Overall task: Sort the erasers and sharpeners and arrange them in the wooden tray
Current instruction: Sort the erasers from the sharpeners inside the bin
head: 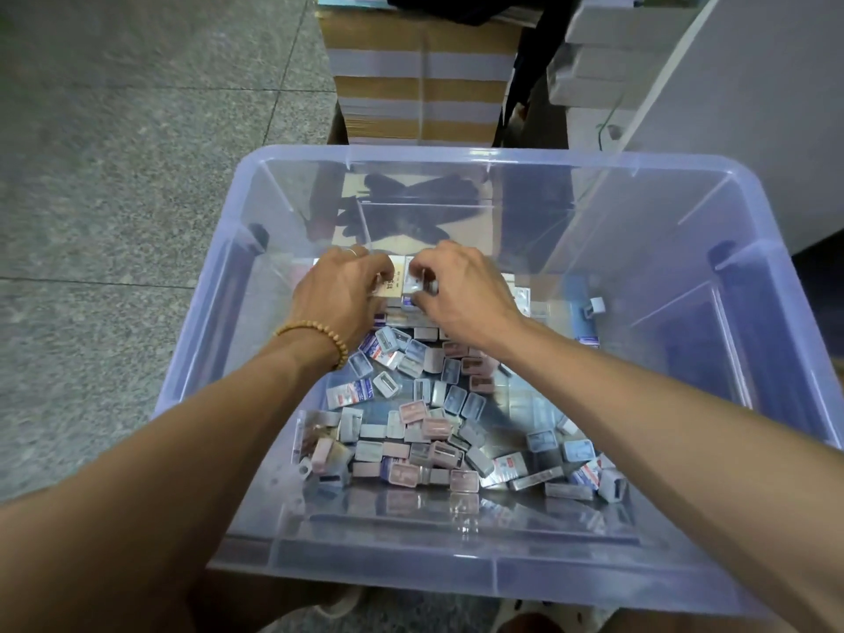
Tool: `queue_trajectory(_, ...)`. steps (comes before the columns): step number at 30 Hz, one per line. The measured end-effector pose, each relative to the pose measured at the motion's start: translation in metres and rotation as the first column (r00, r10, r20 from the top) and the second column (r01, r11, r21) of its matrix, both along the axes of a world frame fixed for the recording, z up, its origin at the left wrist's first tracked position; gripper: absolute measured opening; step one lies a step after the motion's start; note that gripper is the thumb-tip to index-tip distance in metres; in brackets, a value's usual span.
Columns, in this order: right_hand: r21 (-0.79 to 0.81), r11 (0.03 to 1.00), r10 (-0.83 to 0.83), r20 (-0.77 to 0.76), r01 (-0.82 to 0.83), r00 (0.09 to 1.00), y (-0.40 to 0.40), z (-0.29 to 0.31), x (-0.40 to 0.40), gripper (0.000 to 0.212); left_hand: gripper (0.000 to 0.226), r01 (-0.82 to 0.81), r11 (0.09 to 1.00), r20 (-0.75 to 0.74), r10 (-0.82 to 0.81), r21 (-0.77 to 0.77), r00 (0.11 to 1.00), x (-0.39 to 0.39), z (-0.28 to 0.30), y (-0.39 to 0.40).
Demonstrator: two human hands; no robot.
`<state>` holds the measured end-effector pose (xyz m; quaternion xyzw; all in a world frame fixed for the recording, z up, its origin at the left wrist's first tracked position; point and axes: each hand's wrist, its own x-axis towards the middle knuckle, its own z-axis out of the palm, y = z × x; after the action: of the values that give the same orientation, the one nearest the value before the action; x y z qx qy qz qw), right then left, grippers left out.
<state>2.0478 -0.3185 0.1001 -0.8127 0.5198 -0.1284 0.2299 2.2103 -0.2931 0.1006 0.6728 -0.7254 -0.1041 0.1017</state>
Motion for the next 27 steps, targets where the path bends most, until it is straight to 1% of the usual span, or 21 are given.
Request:
queue_trajectory(4, -0.004, 1.000, 0.007, 0.009, -0.007, 1.000, -0.002, -0.003, 0.000, 0.017, 0.025, 0.005, 1.000, 0.047, -0.005, -0.002, 0.999, 0.001, -0.001, -0.003)
queue_trajectory(7, 0.022, 0.999, 0.042, -0.013, -0.042, 0.999, -0.003, 0.000, -0.003, 0.021, 0.027, 0.006, 1.000, 0.068, -0.006, 0.011, 0.998, 0.000, 0.002, -0.002)
queue_trajectory(11, 0.097, 0.986, 0.140, -0.056, -0.134, 0.989, -0.003, 0.011, -0.013, 0.027, 0.037, 0.020, 0.988, 0.099, -0.035, 0.151, 0.995, -0.002, 0.019, -0.003)
queue_trajectory(13, 0.084, 0.985, 0.154, -0.040, -0.150, 0.987, 0.003, 0.018, -0.020, 0.029, 0.037, 0.047, 0.981, 0.163, -0.079, 0.190, 0.983, -0.003, 0.029, 0.003)
queue_trajectory(15, 0.088, 0.981, 0.176, -0.006, -0.175, 0.984, 0.013, 0.024, -0.026, 0.017, 0.028, 0.087, 0.969, 0.226, -0.140, 0.232, 0.964, -0.004, 0.037, 0.015)
queue_trajectory(17, 0.167, 0.961, 0.231, -0.034, -0.222, 0.972, 0.023, 0.025, -0.033, 0.005, 0.027, 0.139, 0.916, 0.268, -0.251, 0.377, 0.930, -0.007, 0.038, 0.031)
queue_trajectory(18, 0.239, 0.938, 0.277, -0.080, -0.252, 0.957, 0.026, 0.023, -0.037, 0.006, 0.030, 0.153, 0.866, 0.282, -0.315, 0.477, 0.906, -0.008, 0.034, 0.037)
queue_trajectory(19, 0.317, 0.907, 0.329, -0.127, -0.276, 0.936, 0.029, 0.020, -0.041, 0.008, 0.037, 0.150, 0.807, 0.286, -0.367, 0.571, 0.885, -0.009, 0.030, 0.042)
queue_trajectory(21, 0.452, 0.846, 0.406, -0.201, -0.283, 0.892, 0.032, 0.011, -0.048, 0.014, 0.060, 0.091, 0.684, 0.300, -0.430, 0.724, 0.852, -0.008, 0.018, 0.048)
queue_trajectory(22, 0.495, 0.825, 0.423, -0.219, -0.273, 0.879, 0.032, 0.006, -0.052, 0.020, 0.072, 0.060, 0.635, 0.302, -0.447, 0.770, 0.842, -0.007, 0.012, 0.049)
queue_trajectory(24, 0.543, 0.806, 0.410, -0.227, -0.235, 0.883, 0.032, -0.001, -0.059, 0.037, 0.090, 0.020, 0.567, 0.290, -0.452, 0.824, 0.843, -0.008, 0.002, 0.050)
queue_trajectory(25, 0.555, 0.803, 0.396, -0.226, -0.217, 0.890, 0.032, -0.003, -0.063, 0.043, 0.096, 0.009, 0.541, 0.281, -0.451, 0.841, 0.847, -0.009, -0.001, 0.050)
queue_trajectory(27, 0.589, 0.784, 0.389, -0.222, -0.195, 0.894, 0.032, -0.007, -0.068, 0.047, 0.099, 0.006, 0.513, 0.267, -0.458, 0.858, 0.848, -0.010, -0.007, 0.051)
